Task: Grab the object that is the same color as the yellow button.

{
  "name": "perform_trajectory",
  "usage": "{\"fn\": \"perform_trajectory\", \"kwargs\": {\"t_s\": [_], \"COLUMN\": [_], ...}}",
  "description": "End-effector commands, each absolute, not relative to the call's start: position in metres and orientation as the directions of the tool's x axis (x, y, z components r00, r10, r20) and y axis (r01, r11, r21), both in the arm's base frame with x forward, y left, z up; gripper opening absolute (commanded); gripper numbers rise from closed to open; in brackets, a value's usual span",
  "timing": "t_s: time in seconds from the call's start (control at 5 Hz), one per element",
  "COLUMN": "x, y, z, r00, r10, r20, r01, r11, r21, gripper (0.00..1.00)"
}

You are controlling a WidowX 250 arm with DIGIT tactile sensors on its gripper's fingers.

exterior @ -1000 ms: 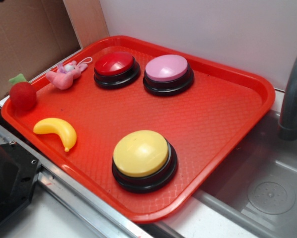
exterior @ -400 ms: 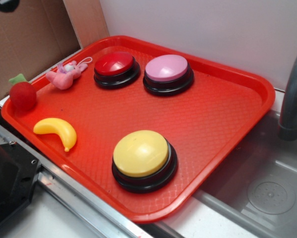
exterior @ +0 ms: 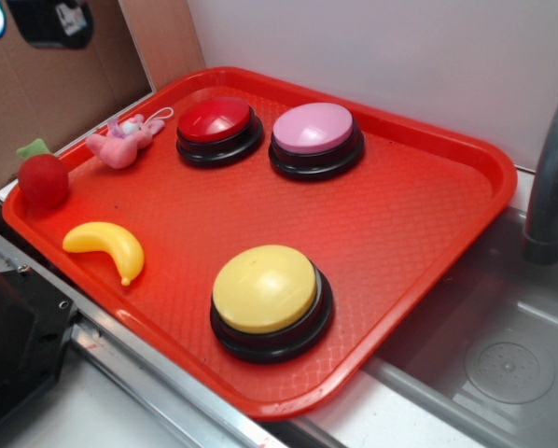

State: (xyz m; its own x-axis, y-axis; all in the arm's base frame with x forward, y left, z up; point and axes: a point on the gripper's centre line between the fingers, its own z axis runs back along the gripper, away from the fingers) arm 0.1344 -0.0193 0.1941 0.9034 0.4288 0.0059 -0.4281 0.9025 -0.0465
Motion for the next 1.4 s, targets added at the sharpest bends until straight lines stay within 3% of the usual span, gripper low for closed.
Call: {"fn": "perform_trajectory", "kwargs": {"t_s": [0.0, 0.2, 0.6, 1.2], "x": [0.146, 0.151, 0.157, 0.159], "y": [-0.019, -0.008, 0.004, 0.015], "z": [0.145, 0.114, 0.055, 0.012], "r00": [0.597, 0.473, 0.317, 0.150], "r10": [0.801, 0.881, 0.943, 0.980], "r20": [0.048, 0.000, 0.099, 0.130], "r01": [-0.794, -0.877, -0.948, -0.988], "r11": [0.598, 0.471, 0.319, 0.144], "r21": [-0.111, -0.092, -0.004, 0.061], "gripper": [1.00, 1.00, 1.00, 1.00]}}
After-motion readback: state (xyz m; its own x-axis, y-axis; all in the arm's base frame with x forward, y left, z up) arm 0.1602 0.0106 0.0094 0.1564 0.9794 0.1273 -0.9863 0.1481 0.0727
